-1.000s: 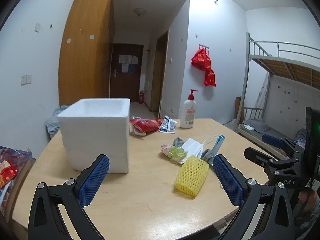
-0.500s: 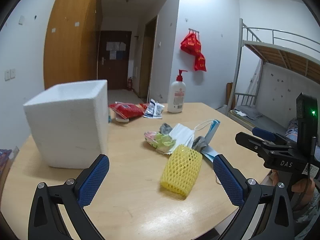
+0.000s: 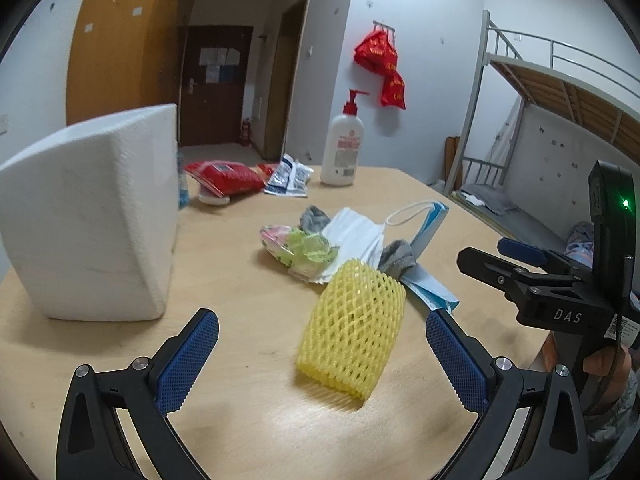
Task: Organize soft objects
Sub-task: 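Grasp the yellow foam net with the left tool while the right tool grasps the blue mask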
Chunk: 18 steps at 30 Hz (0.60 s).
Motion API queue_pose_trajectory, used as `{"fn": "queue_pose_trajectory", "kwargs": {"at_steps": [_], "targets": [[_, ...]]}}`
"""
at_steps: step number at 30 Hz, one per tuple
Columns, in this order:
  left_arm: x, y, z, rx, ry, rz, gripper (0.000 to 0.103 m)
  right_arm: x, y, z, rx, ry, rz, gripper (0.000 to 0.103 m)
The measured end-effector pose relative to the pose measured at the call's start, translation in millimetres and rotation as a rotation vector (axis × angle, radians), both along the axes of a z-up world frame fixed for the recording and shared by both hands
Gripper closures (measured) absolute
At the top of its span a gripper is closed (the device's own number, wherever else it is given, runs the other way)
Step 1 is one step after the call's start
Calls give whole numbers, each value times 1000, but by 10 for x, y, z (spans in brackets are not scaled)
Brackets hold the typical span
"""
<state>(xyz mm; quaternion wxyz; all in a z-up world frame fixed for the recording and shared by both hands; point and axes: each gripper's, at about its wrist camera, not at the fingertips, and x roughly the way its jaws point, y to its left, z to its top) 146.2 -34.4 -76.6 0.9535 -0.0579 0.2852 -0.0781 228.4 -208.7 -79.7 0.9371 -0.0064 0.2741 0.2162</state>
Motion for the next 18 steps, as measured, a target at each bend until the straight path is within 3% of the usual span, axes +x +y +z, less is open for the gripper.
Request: {"fn": "queue_pose_trajectory", "kwargs": {"at_steps": [15, 18], "targets": [[404, -151, -236, -11, 107, -66, 0, 284, 20, -117, -52, 46, 4, 0], [471, -150, -278, -10, 123, -67, 4, 335, 34, -147, -57, 60, 11, 0]]}}
